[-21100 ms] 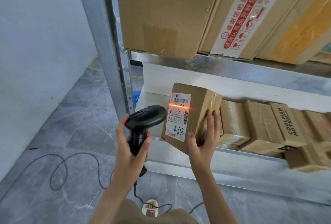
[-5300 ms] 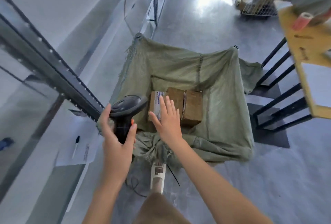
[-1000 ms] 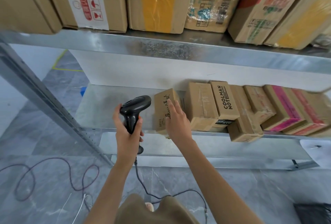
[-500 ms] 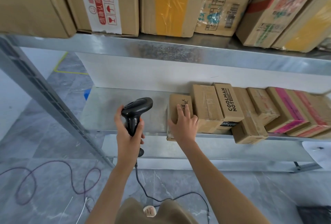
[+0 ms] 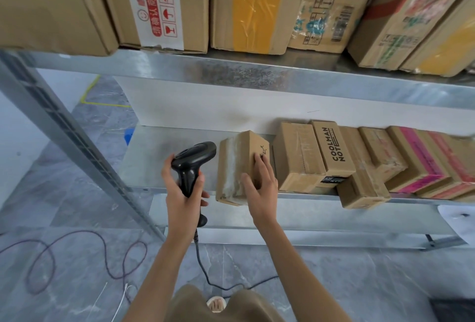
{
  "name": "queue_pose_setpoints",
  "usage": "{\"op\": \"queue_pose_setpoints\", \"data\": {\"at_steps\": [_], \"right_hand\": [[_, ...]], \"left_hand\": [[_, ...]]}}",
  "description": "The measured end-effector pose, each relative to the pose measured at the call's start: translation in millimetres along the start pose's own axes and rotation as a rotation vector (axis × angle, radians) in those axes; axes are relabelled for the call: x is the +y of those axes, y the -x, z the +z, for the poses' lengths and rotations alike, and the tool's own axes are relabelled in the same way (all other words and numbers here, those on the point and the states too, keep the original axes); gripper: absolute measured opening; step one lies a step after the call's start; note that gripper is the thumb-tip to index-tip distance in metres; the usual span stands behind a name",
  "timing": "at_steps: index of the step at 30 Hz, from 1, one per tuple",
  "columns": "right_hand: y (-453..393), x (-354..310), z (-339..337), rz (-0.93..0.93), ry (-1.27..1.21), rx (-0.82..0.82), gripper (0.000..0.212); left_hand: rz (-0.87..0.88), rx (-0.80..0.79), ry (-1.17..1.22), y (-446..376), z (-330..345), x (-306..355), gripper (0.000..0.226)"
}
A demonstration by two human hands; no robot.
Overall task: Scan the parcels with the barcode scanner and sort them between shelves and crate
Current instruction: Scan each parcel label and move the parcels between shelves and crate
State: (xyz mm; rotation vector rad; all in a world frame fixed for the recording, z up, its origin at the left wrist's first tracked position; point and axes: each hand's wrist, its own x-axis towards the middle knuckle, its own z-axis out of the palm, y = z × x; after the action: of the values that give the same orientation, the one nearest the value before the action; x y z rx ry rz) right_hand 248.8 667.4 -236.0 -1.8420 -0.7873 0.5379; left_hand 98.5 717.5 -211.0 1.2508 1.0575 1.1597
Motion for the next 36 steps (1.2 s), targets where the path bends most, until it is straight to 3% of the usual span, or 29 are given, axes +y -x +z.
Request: {"op": "queue_pose_setpoints", "data": {"at_steps": [10,21,27,36], "right_hand": [[14.0,-10.8,-1.9,0.011,-0.202,0.004,0.06],[15.3,-0.5,-1.8,0.077,-0.214,-0.11,0.059],[-18.2,-5.0,-13.4,0.167,-0.032,-0.278,0.067],[-37.0,-2.6,-11.7,0.01,0.541,-0.348,0.052]], "left_hand": [[-0.225,0.076,0.233,-2.3,8.9,-9.3,0.066],[-0.29,0.177,0.322,-2.0,17.4,-26.1,0.064],[-0.356,0.157,0.326,-10.4,24.9,-40.6,0.062],[-0.43,0.079,0.412,-23.2,45.9,-40.6,0.063]]}}
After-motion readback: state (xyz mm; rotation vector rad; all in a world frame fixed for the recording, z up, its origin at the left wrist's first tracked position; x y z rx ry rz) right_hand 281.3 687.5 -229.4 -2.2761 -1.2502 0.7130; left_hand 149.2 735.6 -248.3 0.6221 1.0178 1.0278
